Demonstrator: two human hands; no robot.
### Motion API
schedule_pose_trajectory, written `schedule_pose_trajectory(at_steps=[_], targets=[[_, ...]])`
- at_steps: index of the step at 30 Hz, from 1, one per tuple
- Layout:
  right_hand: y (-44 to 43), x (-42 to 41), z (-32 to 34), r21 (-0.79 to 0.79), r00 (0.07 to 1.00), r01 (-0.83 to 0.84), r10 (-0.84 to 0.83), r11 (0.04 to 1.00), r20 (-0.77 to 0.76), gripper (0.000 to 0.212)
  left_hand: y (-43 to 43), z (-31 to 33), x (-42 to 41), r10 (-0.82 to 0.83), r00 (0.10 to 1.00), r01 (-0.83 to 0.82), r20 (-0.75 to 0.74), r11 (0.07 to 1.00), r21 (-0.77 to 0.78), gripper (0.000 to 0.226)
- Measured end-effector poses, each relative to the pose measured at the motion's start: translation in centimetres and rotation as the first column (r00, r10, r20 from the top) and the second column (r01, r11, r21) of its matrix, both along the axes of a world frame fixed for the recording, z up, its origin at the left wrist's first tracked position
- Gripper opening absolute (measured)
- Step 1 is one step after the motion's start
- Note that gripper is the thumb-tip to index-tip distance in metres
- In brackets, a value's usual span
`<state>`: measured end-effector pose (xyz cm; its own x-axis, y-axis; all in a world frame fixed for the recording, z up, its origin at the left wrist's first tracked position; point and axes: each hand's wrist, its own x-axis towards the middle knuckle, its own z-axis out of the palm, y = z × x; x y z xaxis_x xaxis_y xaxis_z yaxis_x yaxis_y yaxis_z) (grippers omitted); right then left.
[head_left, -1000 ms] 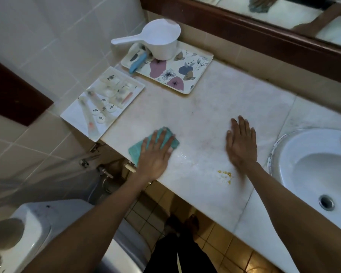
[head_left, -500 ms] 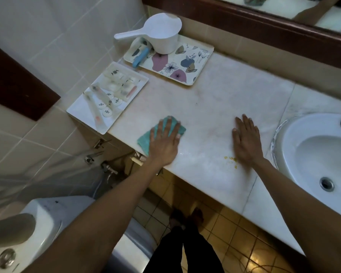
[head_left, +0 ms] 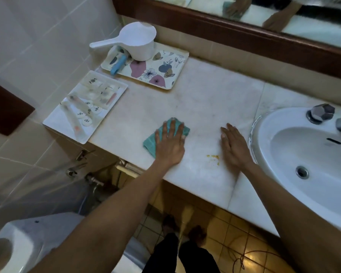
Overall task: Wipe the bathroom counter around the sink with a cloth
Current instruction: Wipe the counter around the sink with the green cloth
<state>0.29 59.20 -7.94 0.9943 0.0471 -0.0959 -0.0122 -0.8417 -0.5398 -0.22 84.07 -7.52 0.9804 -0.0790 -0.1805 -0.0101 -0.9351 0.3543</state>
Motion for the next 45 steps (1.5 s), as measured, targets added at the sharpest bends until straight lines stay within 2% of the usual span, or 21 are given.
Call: schedule_pose_trajectory(at_steps=[3,5,7,9,11,13,15,17,20,23,25,26,28,30,32,34,36,38,42,44,45], targets=[[-0.7,-0.6,0.3,0.038,1.000,0.006,-0.006,0.999,-0.023,0.046,-2.6,-0.2,-4.3,-0.284,0.959,0.283,0.024,0.959,0.016,0.053],[-1.1,-1.2,0.5,0.087,0.999,0.027,-0.023,0.996,-0.047,0.047,-0.7,-0.4,-5.9,-0.455,0.890,0.454,0.030,0.891,0.036,0.052],[-1.6,-1.9,1.0,0.116,0.997,0.045,-0.037,0.992,-0.065,0.048,2.3,-0.4,-5.1,-0.552,0.834,0.550,0.022,0.834,0.047,0.052],[-2.3,-2.7,1.3,0.101,0.998,0.029,-0.023,0.994,-0.062,0.049,4.3,-0.2,-2.9,-0.488,0.873,0.487,0.012,0.872,0.051,0.050],[-3.1,-3.4,1.5,0.097,0.998,0.018,-0.012,0.995,-0.062,0.049,3.7,0.3,-0.5,-0.320,0.947,0.320,-0.002,0.946,0.046,0.049],[-3.7,-3.7,1.6,0.115,0.997,0.006,0.002,0.993,-0.071,0.050,0.7,0.5,1.0,-0.155,0.988,0.156,-0.023,0.987,0.033,0.050],[-4.0,-3.8,1.9,0.125,0.994,-0.011,0.024,0.992,-0.102,0.051,-3.2,0.7,1.4,-0.076,0.996,0.077,-0.039,0.997,0.011,0.051],[-4.2,-3.8,2.6,0.126,0.992,-0.024,0.039,0.992,-0.119,0.047,-6.8,0.6,0.4,-0.113,0.992,0.113,-0.051,0.994,-0.012,0.051],[-5.2,-4.2,3.8,0.080,0.998,-0.052,0.050,0.995,0.026,0.036,-9.8,0.4,-3.8,-0.302,0.952,0.302,-0.050,0.953,-0.014,0.051],[-7.4,-5.2,3.7,-0.036,0.988,-0.055,0.060,0.998,0.142,0.036,-7.5,0.0,-8.0,-0.532,0.847,0.532,-0.017,0.846,0.028,0.052],[-9.2,-6.0,2.8,-0.152,0.987,-0.055,0.077,0.987,0.142,0.042,-3.7,-0.1,-8.4,-0.619,0.786,0.618,-0.006,0.784,0.050,0.053],[-9.8,-6.8,2.6,-0.175,0.992,-0.048,0.068,0.983,0.107,0.043,-2.0,-0.1,-7.9,-0.615,0.788,0.614,-0.010,0.787,0.062,0.054],[-10.6,-8.4,2.4,-0.160,0.998,-0.034,0.040,0.987,0.037,0.048,-0.3,0.1,-5.6,-0.500,0.866,0.499,-0.013,0.862,0.091,0.059],[-11.1,-9.7,2.2,-0.142,0.999,-0.019,0.023,0.990,0.027,0.053,-1.5,0.3,-3.5,-0.306,0.952,0.305,-0.008,0.947,0.100,0.057],[-11.3,-10.6,2.1,-0.151,0.999,-0.011,0.018,0.989,0.047,0.054,-5.0,0.1,-2.5,-0.136,0.991,0.137,-0.013,0.986,0.092,0.053],[-11.5,-11.1,2.2,-0.158,0.999,0.008,-0.001,0.987,0.045,0.053,-8.9,0.1,-2.8,-0.060,0.998,0.061,-0.012,0.995,0.084,0.053],[-11.5,-11.4,2.2,-0.169,0.999,0.035,-0.031,0.985,0.030,0.052,-11.9,0.2,-4.3,-0.115,0.993,0.116,-0.009,0.991,0.070,0.054],[-11.6,-11.7,2.3,-0.174,0.999,0.049,-0.047,0.984,0.015,0.051,-13.4,0.2,-7.2,-0.268,0.963,0.269,-0.026,0.962,0.056,0.054],[-11.8,-11.8,2.3,-0.154,0.999,0.050,-0.048,0.987,0.013,0.049,-9.3,0.2,-11.6,-0.618,0.786,0.618,-0.016,0.784,0.057,0.052],[-12.0,-12.0,2.4,-0.143,0.999,0.045,-0.044,0.989,0.015,0.049,-5.5,0.1,-10.4,-0.656,0.755,0.656,-0.026,0.752,0.069,0.051],[-12.2,-12.2,2.4,-0.141,0.999,0.046,-0.045,0.989,0.016,0.049,-4.0,0.1,-9.2,-0.618,0.786,0.617,-0.029,0.782,0.086,0.050]])
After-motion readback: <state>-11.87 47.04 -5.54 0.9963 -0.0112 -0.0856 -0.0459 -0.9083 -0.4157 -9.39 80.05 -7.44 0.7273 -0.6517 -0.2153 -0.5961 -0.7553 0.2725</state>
